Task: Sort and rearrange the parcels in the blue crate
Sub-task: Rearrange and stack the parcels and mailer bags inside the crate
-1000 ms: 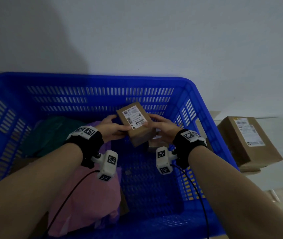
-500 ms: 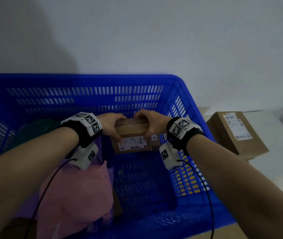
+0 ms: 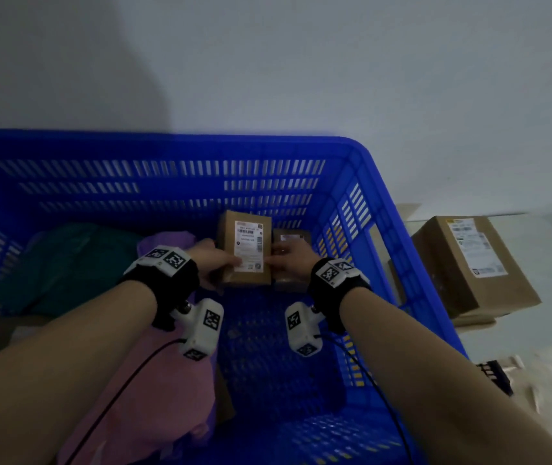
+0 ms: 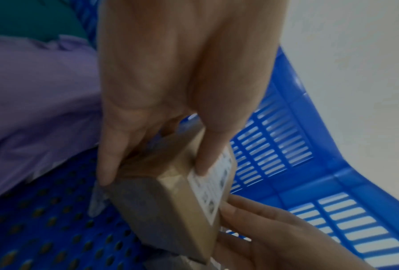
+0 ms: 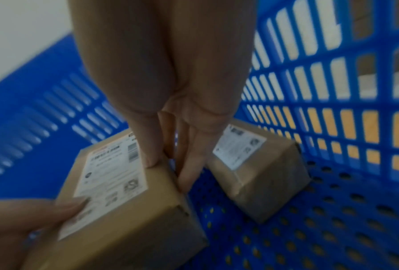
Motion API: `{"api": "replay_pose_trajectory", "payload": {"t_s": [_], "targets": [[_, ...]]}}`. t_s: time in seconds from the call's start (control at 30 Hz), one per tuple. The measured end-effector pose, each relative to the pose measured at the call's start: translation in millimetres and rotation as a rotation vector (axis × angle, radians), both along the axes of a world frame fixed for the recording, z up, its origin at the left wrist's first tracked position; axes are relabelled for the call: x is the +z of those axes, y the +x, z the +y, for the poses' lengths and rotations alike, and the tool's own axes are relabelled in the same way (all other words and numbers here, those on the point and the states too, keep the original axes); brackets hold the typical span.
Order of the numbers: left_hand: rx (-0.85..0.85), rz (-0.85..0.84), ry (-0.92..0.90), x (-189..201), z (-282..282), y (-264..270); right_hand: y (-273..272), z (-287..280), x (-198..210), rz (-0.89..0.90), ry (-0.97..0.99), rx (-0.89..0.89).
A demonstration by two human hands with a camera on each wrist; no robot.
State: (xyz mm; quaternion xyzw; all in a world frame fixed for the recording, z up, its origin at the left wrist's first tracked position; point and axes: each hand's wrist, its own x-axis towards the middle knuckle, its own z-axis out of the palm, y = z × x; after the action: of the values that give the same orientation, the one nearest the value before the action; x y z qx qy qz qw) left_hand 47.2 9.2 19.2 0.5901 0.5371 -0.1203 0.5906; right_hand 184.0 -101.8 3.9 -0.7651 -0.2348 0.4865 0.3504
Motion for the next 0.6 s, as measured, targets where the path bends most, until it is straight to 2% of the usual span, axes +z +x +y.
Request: {"api": "replay_pose_trajectory", "payload": {"t_s": [0.1,0.27,0.37,0.6], "targets": [[0.002,0.055,0.006,-10,2,2,1,10,-20,0.021,-0.082,-0.015],[0.029,0.084,0.019,-26,1,13,8,18,-41,-0.178,-0.163,0.016],[0.038,0.074,-0.008,-35,0,20,13,16,-44,-0.296,-0.208,0.077],[0.071,0.029,-0.071,-49,-11,39,25,7,-44,-0.384,-0.266,0.068]]}}
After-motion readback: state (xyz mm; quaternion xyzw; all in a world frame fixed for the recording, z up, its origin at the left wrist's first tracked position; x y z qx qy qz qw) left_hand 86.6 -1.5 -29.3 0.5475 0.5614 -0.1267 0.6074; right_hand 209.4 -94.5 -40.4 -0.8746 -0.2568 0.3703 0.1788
